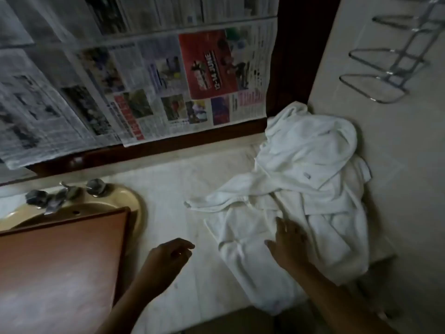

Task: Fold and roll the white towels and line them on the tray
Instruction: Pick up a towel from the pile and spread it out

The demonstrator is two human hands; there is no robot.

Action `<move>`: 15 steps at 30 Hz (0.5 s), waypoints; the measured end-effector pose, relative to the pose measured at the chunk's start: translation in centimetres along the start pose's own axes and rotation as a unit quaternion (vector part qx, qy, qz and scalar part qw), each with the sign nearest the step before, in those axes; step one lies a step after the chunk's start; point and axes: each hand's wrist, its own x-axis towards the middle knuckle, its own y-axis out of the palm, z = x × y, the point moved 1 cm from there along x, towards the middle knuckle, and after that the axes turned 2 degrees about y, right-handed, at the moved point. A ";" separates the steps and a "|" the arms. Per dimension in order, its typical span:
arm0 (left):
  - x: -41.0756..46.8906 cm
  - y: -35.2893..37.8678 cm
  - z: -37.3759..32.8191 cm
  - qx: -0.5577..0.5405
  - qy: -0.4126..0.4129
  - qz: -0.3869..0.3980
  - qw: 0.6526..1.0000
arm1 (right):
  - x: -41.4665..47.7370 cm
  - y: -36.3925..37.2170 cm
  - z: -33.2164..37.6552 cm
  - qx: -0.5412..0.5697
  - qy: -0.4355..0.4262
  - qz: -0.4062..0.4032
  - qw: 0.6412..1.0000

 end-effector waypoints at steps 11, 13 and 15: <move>0.0 9.5 -2.5 -0.281 -0.214 0.007 0.935 | -2.7 -6.9 3.3 0.423 -0.042 0.069 0.902; 1.2 10.1 -3.8 -0.436 -0.261 0.014 0.861 | -5.1 -8.9 4.6 0.457 -0.084 0.108 0.879; 2.8 10.0 -5.6 -0.541 -0.279 0.048 0.792 | -7.1 -10.0 5.4 0.482 -0.119 0.149 0.855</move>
